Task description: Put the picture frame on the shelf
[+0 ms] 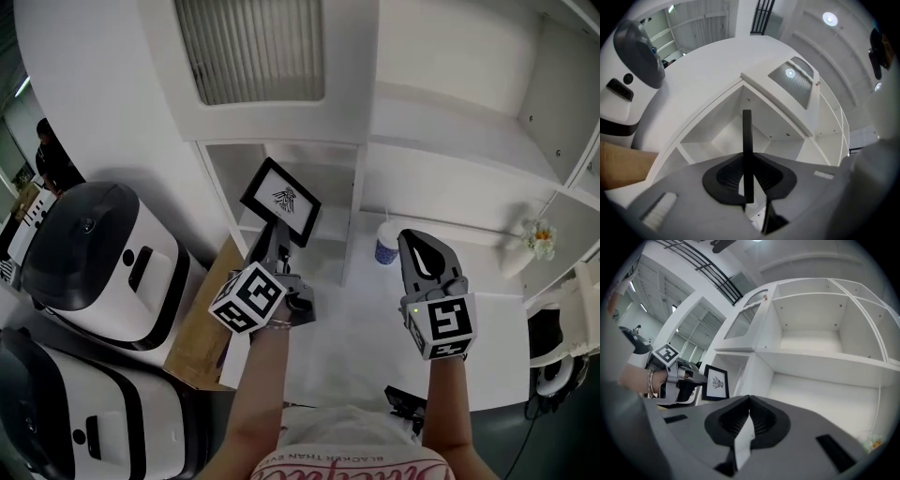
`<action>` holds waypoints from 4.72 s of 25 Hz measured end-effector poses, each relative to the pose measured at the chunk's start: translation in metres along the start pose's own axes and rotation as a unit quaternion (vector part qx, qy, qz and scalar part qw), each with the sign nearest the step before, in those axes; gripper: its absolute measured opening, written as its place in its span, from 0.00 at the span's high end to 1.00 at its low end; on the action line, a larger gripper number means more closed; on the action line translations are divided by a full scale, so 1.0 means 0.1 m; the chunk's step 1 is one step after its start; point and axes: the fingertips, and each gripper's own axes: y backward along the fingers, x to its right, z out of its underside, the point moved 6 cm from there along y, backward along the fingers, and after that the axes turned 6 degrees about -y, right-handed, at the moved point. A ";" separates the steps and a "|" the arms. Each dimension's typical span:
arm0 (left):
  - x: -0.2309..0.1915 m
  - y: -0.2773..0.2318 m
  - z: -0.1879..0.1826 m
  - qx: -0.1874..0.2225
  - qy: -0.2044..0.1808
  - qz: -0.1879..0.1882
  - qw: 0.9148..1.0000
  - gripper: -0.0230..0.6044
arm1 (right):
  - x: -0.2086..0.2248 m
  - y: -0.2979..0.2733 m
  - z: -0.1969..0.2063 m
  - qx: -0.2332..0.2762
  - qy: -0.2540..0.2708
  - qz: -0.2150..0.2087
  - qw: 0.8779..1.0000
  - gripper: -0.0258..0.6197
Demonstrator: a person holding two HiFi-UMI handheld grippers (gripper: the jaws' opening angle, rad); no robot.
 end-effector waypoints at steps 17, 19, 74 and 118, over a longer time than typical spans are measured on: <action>-0.45 -0.07 0.39 -0.021 0.232 0.003 0.973 0.86 | -0.18 -0.11 0.14 -0.029 0.013 -0.013 0.999 0.95; -0.48 -0.07 0.43 -0.018 0.257 0.000 0.966 0.86 | -0.18 -0.12 0.15 -0.031 0.013 -0.015 0.999 0.95; -0.63 -0.73 0.68 -0.108 0.266 -0.028 0.958 0.67 | -0.26 -0.37 0.19 -0.057 0.031 -0.005 0.998 0.95; 0.79 0.44 -0.40 0.036 -0.373 0.052 0.926 0.65 | -0.23 0.25 -0.37 0.023 -0.056 0.019 0.998 0.95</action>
